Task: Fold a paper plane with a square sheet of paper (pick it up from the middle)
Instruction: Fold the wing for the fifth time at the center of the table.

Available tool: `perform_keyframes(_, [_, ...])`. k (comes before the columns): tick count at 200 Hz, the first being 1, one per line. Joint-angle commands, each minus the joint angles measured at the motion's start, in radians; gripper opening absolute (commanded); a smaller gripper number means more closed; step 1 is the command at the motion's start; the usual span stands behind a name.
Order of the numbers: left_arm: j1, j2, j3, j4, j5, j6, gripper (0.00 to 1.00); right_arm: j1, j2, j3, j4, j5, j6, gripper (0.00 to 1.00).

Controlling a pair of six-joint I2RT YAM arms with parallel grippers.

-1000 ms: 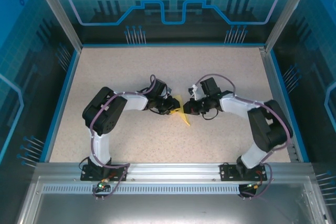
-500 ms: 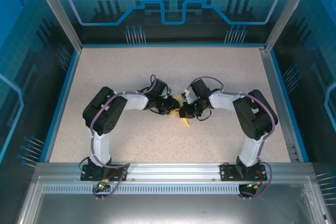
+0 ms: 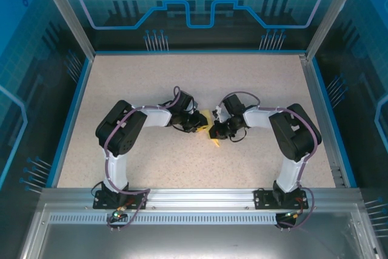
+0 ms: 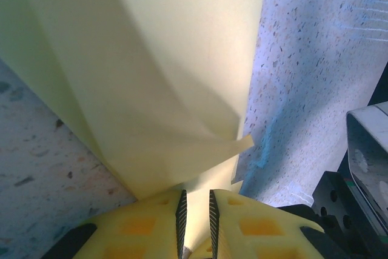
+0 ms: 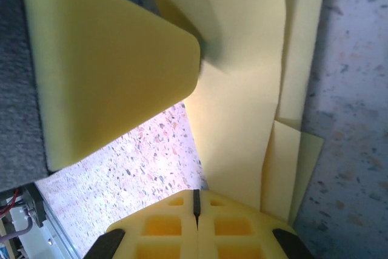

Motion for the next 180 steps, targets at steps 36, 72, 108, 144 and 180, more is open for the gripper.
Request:
perform_keyframes(36, [0.003,0.047,0.006,-0.135,-0.083,0.01,0.23,-0.036,-0.026,-0.126,-0.019,-0.028,-0.009,0.01])
perform_keyframes(72, [0.003,0.053,0.007,-0.138,-0.087,0.007,0.23,-0.038,-0.081,-0.171,-0.029,-0.046,-0.018,0.01])
perform_keyframes(108, [0.003,0.057,0.009,-0.139,-0.09,0.007,0.23,-0.039,-0.119,-0.215,-0.055,-0.047,-0.027,0.0])
perform_keyframes(144, [0.003,0.057,0.012,-0.136,-0.083,0.01,0.23,-0.056,-0.202,-0.261,-0.035,-0.038,-0.007,0.0])
perform_keyframes(180, [0.003,0.052,0.013,-0.133,-0.076,0.017,0.23,-0.057,-0.331,-0.234,0.027,-0.035,0.037,0.03])
